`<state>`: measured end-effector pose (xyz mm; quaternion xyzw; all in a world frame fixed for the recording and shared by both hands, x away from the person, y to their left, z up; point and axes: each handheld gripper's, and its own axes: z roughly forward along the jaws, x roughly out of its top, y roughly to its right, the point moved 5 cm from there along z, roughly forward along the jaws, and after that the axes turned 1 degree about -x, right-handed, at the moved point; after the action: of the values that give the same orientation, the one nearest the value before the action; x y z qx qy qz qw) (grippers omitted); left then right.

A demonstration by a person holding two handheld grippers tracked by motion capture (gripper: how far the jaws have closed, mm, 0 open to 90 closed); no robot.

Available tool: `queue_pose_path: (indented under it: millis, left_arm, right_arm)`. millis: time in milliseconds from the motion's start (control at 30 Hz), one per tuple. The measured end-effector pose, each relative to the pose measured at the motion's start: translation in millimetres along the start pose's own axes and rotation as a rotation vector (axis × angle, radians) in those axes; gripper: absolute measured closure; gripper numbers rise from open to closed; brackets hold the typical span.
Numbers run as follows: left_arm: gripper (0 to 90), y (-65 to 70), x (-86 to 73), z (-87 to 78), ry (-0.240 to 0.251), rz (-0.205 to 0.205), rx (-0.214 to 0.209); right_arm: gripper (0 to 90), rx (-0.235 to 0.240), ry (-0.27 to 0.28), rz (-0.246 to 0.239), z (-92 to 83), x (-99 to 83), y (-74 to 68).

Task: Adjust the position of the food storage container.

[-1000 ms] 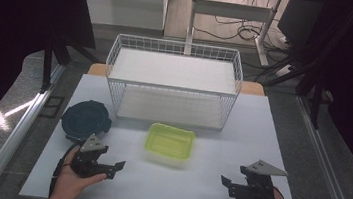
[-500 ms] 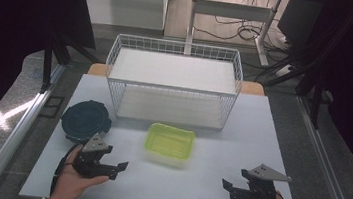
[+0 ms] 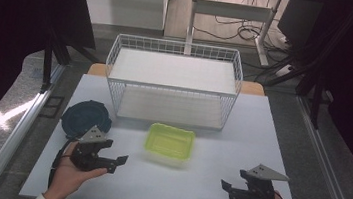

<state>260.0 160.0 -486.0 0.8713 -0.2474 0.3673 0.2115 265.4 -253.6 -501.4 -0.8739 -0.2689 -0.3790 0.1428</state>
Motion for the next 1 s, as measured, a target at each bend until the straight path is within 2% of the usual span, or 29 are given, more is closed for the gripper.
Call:
queue_pose_path:
  millis: [200, 333, 367, 400, 433, 467, 533, 733, 800, 833, 867, 900, 933, 1000]
  left_arm:
    - [22.9, -4.3, 10.7, -10.5, 0.01, 0.006, -0.001]
    - [23.2, -13.6, 19.6, -18.5, 0.013, 0.005, 0.012]
    - [23.3, -20.6, 25.0, -22.7, 0.014, 0.0, 0.019]
    - [23.4, -20.6, 25.0, -22.7, 0.014, 0.0, 0.019]
    - [23.5, -28.2, 31.1, -27.2, 0.018, -0.009, 0.026]
    - [23.7, -28.2, 31.1, -27.2, 0.018, -0.009, 0.026]
    - [24.0, -37.4, 38.2, -31.7, 0.023, -0.016, 0.038]
    - [24.8, -63.0, 55.8, -41.2, 0.029, 0.005, 0.083]
    - [25.7, -73.6, 60.6, -42.4, 0.03, -0.003, 0.084]
    - [26.5, -84.7, 64.7, -42.7, 0.026, -0.008, 0.101]
    - [26.9, -84.7, 64.7, -42.7, 0.026, -0.008, 0.101]
    - [27.3, -94.6, 67.6, -42.2, 0.019, -0.007, 0.121]
    - [27.3, -94.6, 67.6, -42.2, 0.019, -0.007, 0.121]
    - [27.5, -107.2, 69.8, -41.3, 0.009, -0.015, 0.137]
  right_arm:
    - [23.0, -0.01, -0.003, 0.004, 1.1, 1.2, 1.8]
    - [23.2, -0.014, -0.014, 0.004, 2.7, 1.0, 2.5]
    - [23.2, -0.014, -0.012, 0.006, 3.4, 1.3, 2.0]
    - [23.2, -0.014, -0.012, 0.006, 3.4, 1.3, 2.0]
    - [23.3, -0.012, -0.013, 0.006, 3.4, 1.2, 1.8]
    - [23.3, -0.012, -0.013, 0.006, 3.4, 1.2, 1.8]
    - [23.4, -0.014, -0.015, 0.007, 3.2, 1.0, 2.0]
    - [23.6, -0.015, -0.017, 0.012, 3.2, 0.9, 2.6]
    - [23.6, -0.014, -0.018, 0.011, 3.8, 1.0, 2.7]
    - [23.7, -0.014, -0.019, 0.013, 4.4, 0.9, 2.8]
    - [23.7, -0.014, -0.019, 0.013, 4.4, 0.9, 2.8]
    - [23.7, -0.013, -0.021, 0.015, 4.8, 0.7, 3.0]
    - [23.7, -0.013, -0.021, 0.015, 4.8, 0.7, 3.0]
    - [23.7, -0.012, -0.023, 0.015, 5.0, 0.3, 3.0]
